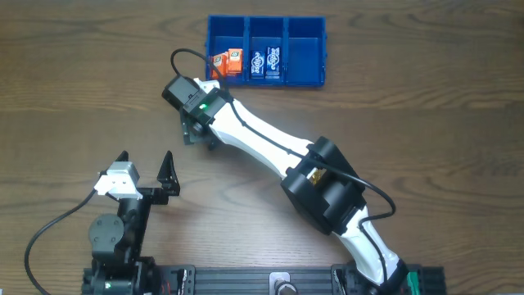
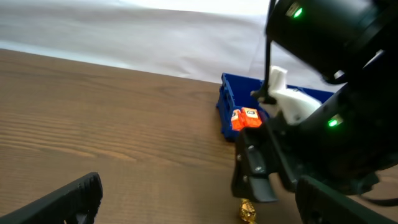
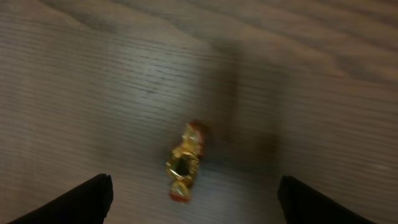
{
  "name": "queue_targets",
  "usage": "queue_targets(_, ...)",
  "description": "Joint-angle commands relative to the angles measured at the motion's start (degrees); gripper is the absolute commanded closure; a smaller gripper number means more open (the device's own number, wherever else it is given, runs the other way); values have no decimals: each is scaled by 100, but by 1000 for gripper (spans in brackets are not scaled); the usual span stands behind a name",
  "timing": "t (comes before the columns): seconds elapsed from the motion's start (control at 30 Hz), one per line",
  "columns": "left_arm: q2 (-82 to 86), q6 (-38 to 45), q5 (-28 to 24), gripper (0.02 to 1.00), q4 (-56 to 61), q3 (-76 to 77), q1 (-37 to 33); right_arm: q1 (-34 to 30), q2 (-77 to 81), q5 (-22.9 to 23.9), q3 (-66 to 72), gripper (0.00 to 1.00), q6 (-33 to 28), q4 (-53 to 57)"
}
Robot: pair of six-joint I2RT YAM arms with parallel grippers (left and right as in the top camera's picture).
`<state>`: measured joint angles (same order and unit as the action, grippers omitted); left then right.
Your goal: Sort Candies Into Trays
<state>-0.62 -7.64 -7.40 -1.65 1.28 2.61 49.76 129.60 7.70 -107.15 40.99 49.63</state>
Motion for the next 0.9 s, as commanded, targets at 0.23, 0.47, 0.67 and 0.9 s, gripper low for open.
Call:
queue_targets(0.23, 35, 39, -103, 20, -208, -101, -35, 55, 297, -238, -22, 167, 402, -201)
queue_targets(0.47, 35, 37, -103, 23, -208, -101, -35, 76, 365, -111, -22, 189, 485, -177)
queue_targets(0.67, 35, 37, -103, 20, -208, -101, -35, 66, 564, -7, -22, 207, 551, -164)
queue_targets(0.9, 35, 37, -103, 20, -208, -101, -35, 66, 629, 37, -22, 467, 551, -177)
